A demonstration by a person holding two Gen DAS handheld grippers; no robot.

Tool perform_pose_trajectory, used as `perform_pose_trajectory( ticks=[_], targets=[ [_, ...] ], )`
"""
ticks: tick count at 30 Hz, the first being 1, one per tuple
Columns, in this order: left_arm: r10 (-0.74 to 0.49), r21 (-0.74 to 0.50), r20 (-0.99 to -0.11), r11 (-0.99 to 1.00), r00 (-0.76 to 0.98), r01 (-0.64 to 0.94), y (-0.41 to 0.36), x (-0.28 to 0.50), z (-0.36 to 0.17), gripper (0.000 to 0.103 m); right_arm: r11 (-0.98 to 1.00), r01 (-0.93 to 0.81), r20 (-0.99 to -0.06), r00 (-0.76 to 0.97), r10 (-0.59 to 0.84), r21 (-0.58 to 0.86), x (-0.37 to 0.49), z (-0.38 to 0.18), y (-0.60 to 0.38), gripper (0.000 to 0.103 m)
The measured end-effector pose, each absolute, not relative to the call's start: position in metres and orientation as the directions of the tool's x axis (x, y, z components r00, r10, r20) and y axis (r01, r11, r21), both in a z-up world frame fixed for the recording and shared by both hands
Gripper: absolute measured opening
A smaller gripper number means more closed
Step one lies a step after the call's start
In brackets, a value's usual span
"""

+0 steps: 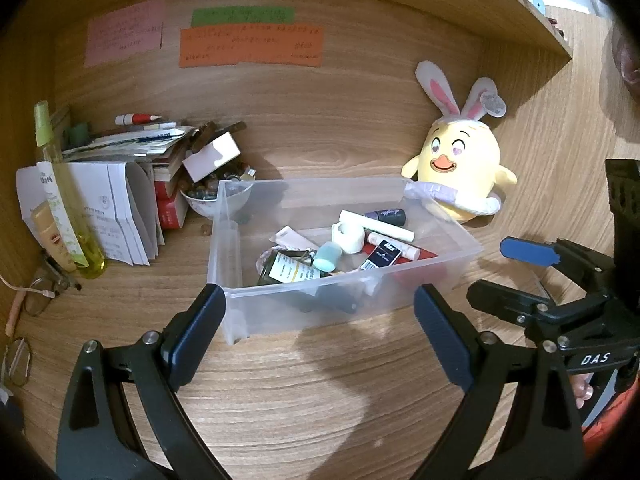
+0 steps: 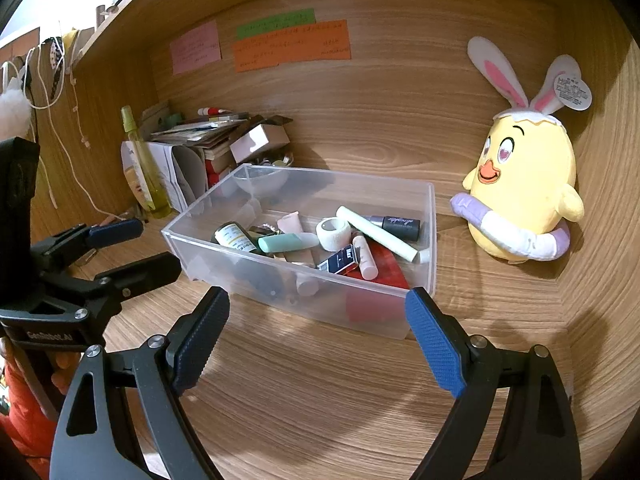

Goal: Organize objects

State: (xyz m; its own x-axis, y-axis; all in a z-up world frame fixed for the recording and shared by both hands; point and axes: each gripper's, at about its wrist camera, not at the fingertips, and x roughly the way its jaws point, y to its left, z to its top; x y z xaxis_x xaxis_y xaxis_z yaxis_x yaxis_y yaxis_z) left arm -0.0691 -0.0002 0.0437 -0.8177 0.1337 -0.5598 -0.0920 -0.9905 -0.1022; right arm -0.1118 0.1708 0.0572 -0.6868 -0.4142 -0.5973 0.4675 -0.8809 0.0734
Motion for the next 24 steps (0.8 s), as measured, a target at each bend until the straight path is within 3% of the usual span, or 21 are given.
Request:
perform_pose_trajectory(
  ticks=[24],
  targets=[
    [0.149,-0.114,-0.564,-0.988,-0.812,-0.103,0.0017,-0.0704,0.0420,0.096,-0.882,0.464,-0.609,-0.679,-0.409,0.075,-0.1151,0.0538,0.1705,0.088]
  ],
)
